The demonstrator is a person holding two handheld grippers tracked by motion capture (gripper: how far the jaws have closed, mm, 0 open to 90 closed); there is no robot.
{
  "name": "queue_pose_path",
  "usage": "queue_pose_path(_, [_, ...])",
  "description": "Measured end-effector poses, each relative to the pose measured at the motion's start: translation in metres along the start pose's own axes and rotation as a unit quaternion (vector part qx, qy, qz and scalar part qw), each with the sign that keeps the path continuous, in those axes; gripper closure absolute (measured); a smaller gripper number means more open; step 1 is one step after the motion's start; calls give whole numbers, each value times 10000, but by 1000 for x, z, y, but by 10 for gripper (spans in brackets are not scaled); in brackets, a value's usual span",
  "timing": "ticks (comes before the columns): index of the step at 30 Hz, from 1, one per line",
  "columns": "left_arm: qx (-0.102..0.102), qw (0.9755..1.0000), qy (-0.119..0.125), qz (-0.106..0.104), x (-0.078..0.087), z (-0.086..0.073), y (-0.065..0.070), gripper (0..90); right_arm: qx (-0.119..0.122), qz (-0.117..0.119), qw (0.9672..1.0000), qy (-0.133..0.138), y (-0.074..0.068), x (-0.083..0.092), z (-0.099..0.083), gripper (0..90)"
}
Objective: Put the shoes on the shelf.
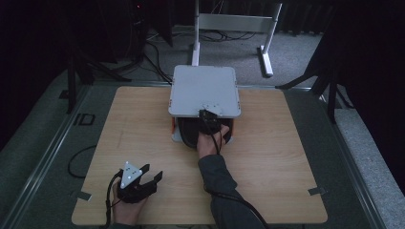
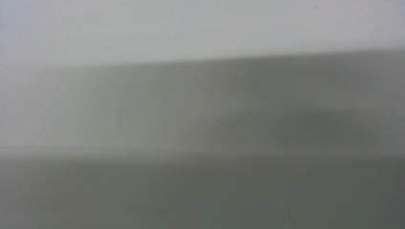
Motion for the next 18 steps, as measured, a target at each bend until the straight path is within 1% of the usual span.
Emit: queue_pose_path(18, [5, 10000, 10, 6, 1, 0, 0, 425, 45, -28, 10000, 31, 0, -4, 0, 739])
Point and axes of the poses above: each handheld gripper's, and its own axes: x roughly backward along the jaws, z roughly out of its top, y roughly to its right, the point moved 6 cm from there along -x, roughly forward along the jaws, and after that the axes turned 6 degrees about y, right-handed, at the moved point
